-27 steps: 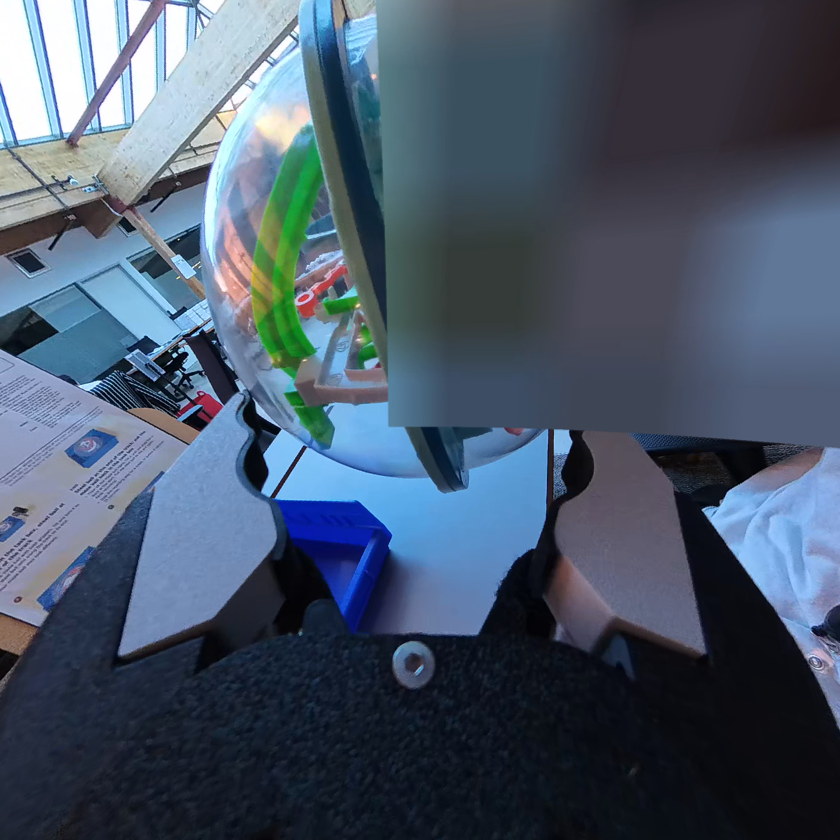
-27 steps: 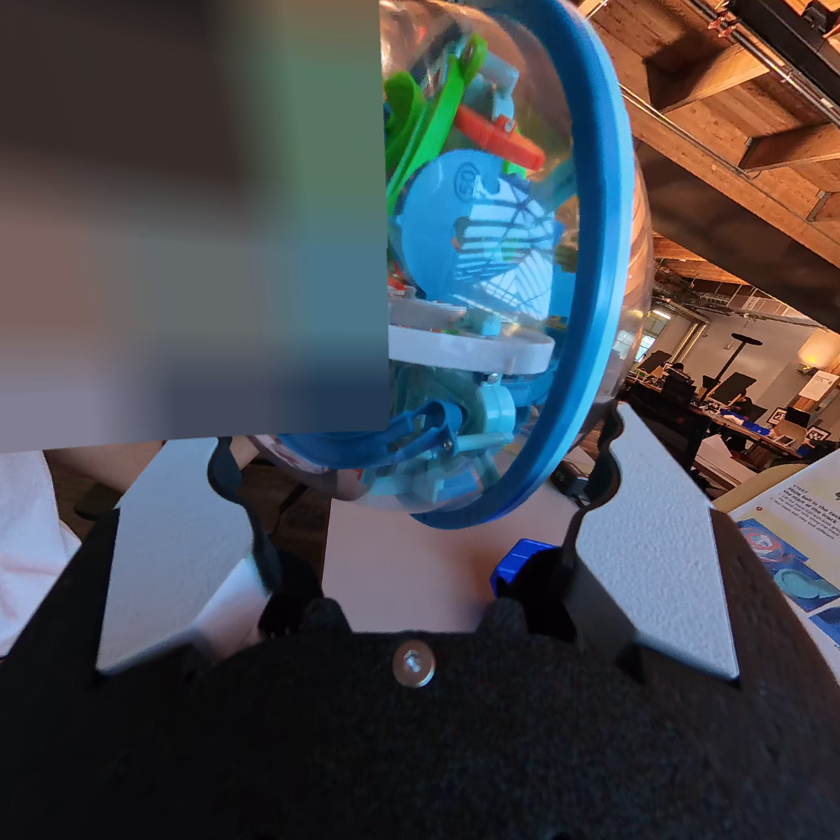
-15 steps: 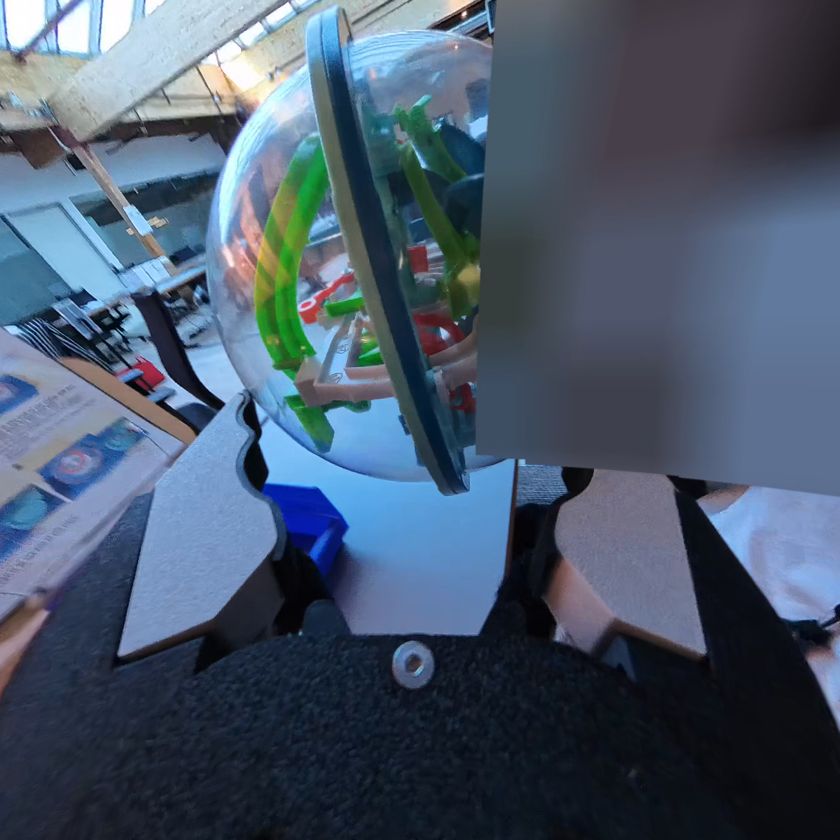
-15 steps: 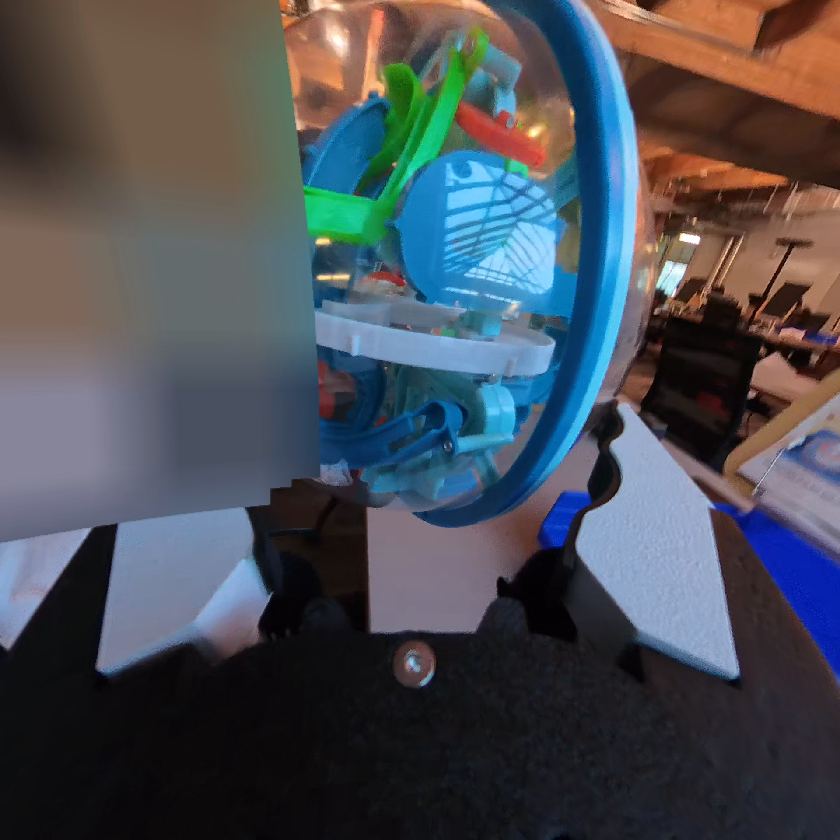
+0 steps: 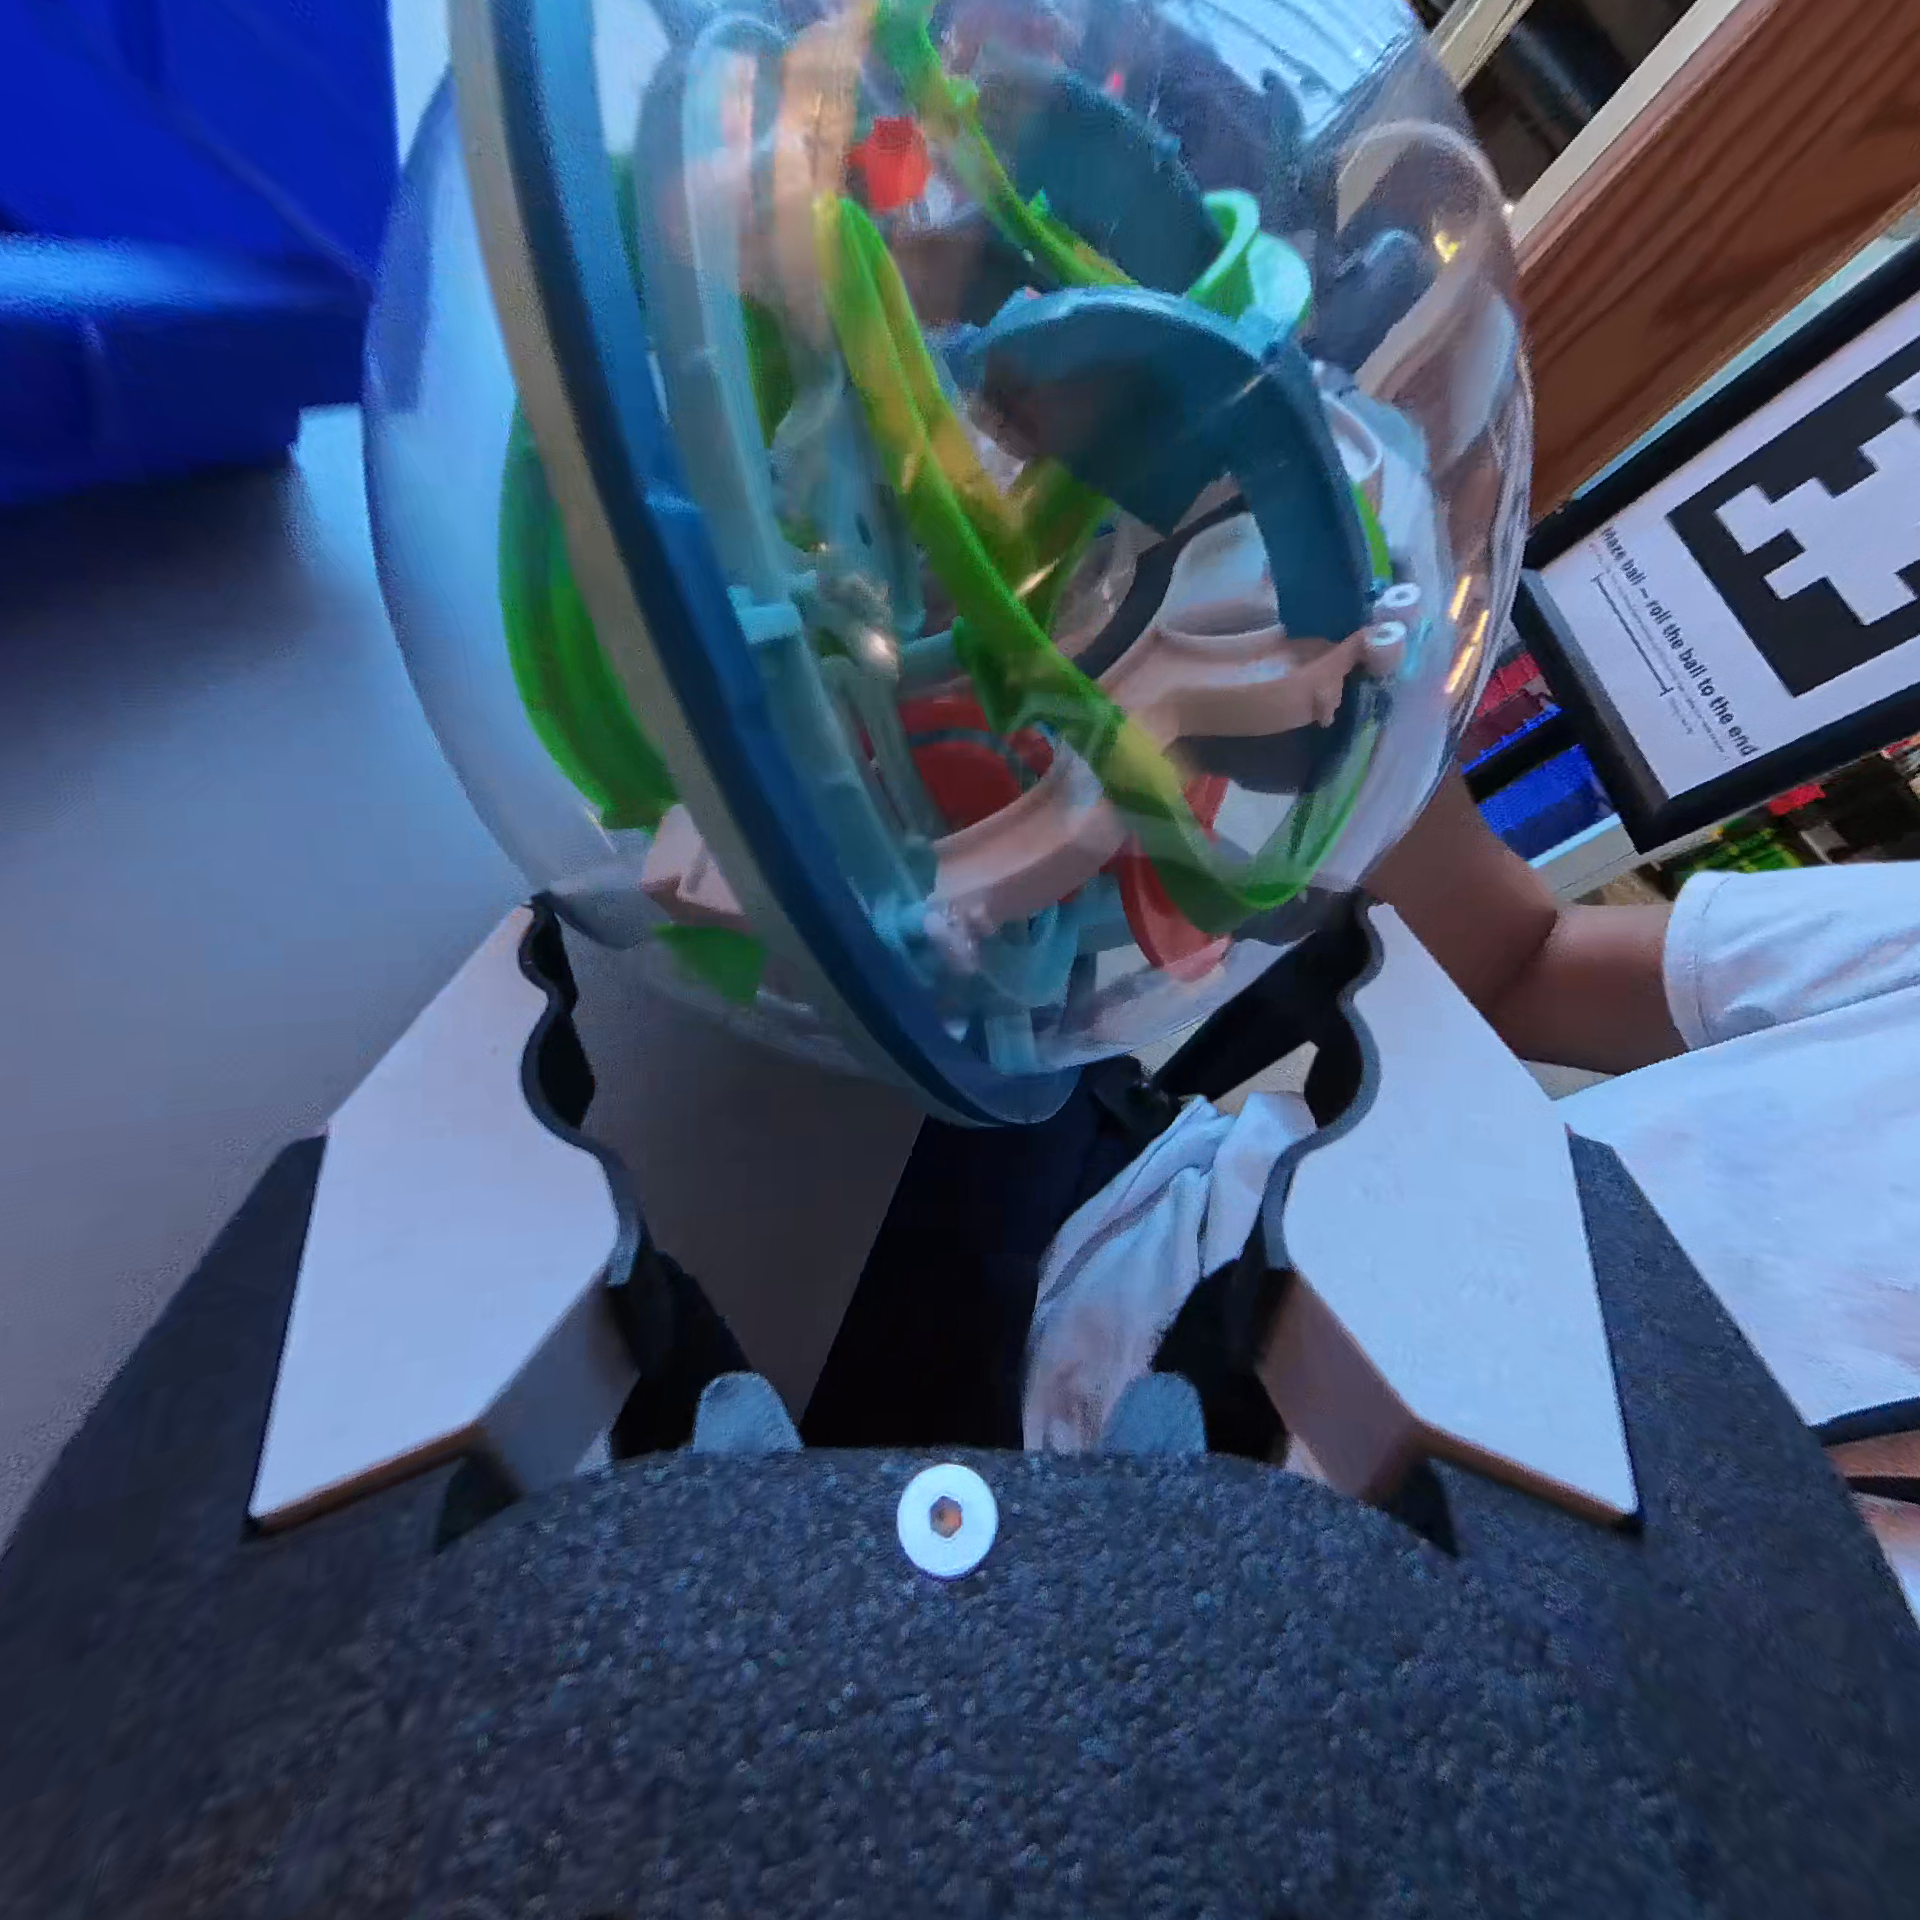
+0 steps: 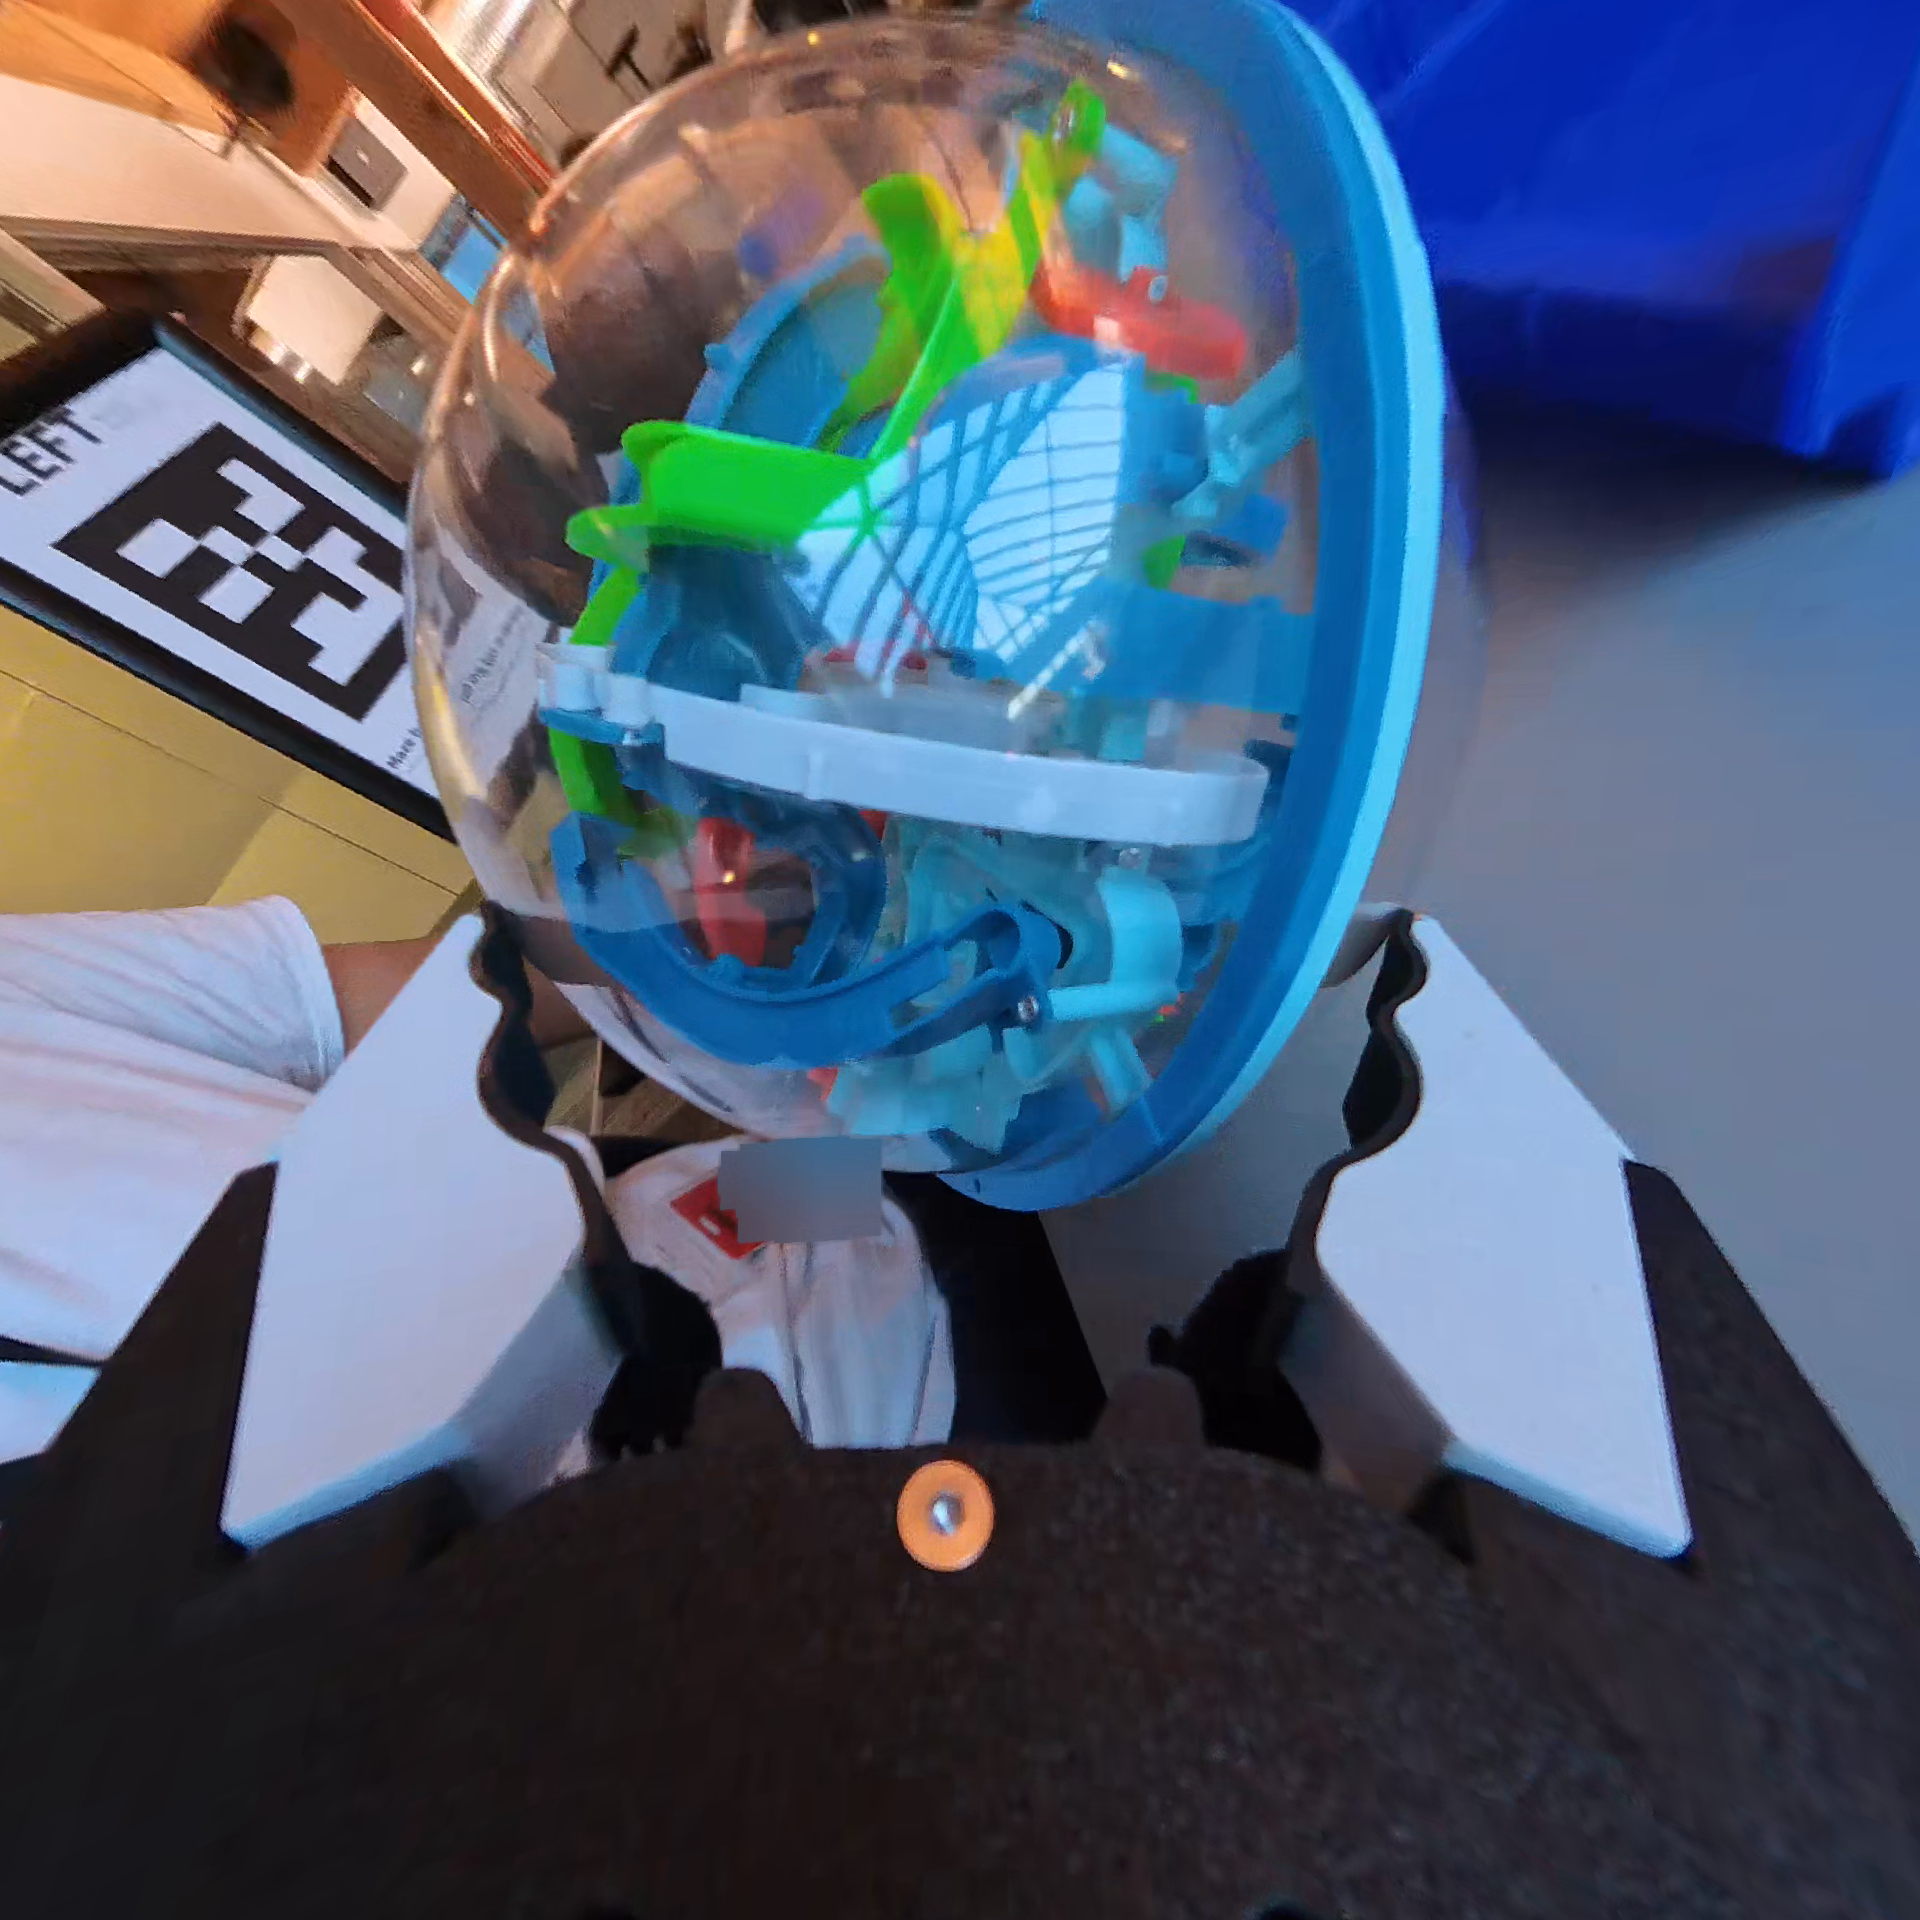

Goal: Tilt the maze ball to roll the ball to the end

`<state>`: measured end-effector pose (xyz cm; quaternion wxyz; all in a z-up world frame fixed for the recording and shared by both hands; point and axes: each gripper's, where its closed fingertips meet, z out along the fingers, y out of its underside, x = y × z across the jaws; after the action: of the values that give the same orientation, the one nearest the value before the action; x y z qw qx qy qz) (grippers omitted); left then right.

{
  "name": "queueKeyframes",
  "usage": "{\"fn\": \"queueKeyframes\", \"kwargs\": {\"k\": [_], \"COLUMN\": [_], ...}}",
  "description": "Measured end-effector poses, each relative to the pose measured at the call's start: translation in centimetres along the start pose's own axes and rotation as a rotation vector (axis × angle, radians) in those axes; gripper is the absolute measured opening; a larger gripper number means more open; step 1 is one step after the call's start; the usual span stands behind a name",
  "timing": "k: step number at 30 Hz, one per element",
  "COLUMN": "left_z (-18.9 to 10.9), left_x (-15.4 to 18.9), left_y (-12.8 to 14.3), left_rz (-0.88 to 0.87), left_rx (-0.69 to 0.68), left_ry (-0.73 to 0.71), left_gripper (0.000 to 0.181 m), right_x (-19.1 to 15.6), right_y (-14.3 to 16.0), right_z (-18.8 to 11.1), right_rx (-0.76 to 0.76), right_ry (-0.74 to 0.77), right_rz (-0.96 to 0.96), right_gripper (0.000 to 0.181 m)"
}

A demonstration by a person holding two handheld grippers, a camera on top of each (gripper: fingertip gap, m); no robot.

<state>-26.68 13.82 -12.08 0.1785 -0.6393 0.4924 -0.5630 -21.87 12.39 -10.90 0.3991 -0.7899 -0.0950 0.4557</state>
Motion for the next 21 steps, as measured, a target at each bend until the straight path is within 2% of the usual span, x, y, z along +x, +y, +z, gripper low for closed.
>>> {"fn": "queueKeyframes", "kwargs": {"k": [3, 6, 8, 10, 13, 17, 21], "left_z": [0.5, 0.0, -1.5, -2.5, -1.8, -1.1, -1.3], "left_x": [-0.5, -1.2, -2.6, -3.3, -3.2, -5.1, -5.6], "left_y": [0.6, 1.1, -0.2, -1.6, -3.2, -5.0, -5.0], "left_rz": [0.040, 0.175, 0.297, 0.407, 0.537, 0.590, 0.579], "left_rx": [-0.017, -0.101, -0.101, -0.120, -0.167, -0.177, -0.171], "left_ry": [-0.036, -0.109, -0.218, -0.262, -0.239, -0.276, -0.274], "left_gripper": [0.134, 0.129, 0.145, 0.161, 0.159, 0.160, 0.159], "right_x": [0.4, 0.8, 1.3, 1.8, 2.6, 3.3, 3.5], "right_y": [-0.5, -0.8, -1.3, -1.7, -2.2, -1.8, -2.5], "right_z": [-0.3, -0.6, -0.6, -0.4, 0.7, 1.9, 2.4], "right_rx": [0.055, 0.047, 0.047, 0.019, -0.058, -0.227, -0.244], "right_ry": [-0.039, -0.078, -0.094, -0.101, -0.078, -0.044, -0.031], "right_rz": [0.078, 0.151, 0.202, 0.231, 0.224, 0.156, 0.091], "right_gripper": [0.154, 0.153, 0.153, 0.153, 0.152, 0.153, 0.154]}}
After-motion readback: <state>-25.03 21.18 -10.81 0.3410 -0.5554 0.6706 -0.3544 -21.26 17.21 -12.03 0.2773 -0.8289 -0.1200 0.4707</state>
